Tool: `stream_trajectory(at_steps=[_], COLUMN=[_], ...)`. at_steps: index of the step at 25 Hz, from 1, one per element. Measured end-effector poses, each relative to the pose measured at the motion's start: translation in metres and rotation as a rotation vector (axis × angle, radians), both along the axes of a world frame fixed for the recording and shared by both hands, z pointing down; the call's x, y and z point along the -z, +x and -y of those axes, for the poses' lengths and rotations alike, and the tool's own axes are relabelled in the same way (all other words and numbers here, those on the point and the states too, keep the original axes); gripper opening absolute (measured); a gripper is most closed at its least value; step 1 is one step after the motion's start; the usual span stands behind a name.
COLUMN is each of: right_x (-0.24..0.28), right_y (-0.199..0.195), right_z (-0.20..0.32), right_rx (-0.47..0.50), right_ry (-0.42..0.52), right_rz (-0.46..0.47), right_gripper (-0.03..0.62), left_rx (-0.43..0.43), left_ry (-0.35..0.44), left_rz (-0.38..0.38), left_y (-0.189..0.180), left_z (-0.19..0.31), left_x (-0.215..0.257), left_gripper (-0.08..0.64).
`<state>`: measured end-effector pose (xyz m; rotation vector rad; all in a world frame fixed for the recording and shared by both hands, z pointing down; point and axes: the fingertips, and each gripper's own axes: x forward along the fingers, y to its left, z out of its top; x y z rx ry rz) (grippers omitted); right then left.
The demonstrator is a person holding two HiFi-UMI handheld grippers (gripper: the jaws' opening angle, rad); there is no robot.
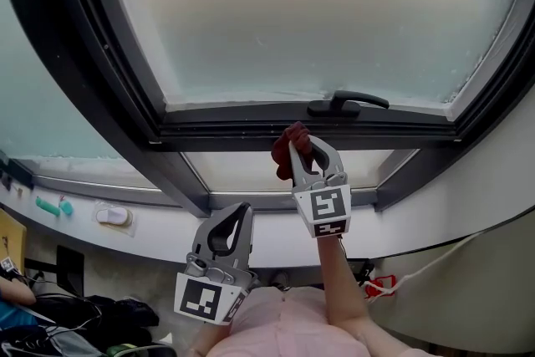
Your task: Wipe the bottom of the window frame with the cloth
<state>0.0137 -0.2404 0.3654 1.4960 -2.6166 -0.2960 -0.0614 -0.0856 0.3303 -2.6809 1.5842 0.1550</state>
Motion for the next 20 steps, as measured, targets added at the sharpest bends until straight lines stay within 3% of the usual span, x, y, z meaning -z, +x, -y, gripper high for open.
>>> stream_trajectory(at_steps=[20], right_x=[-0.009], right_y=[0.077], right_z=[0.003], right_rx=[-0.141], right_ry=[-0.026], right_rz=[0.037], right_gripper=[0.066], left_rx=[-0.002], left_ry=[0.004], left_rz=[0.009], left_y=[0.015], left_z=[-0.006], left_x=[0.000], left_gripper=[-0.002])
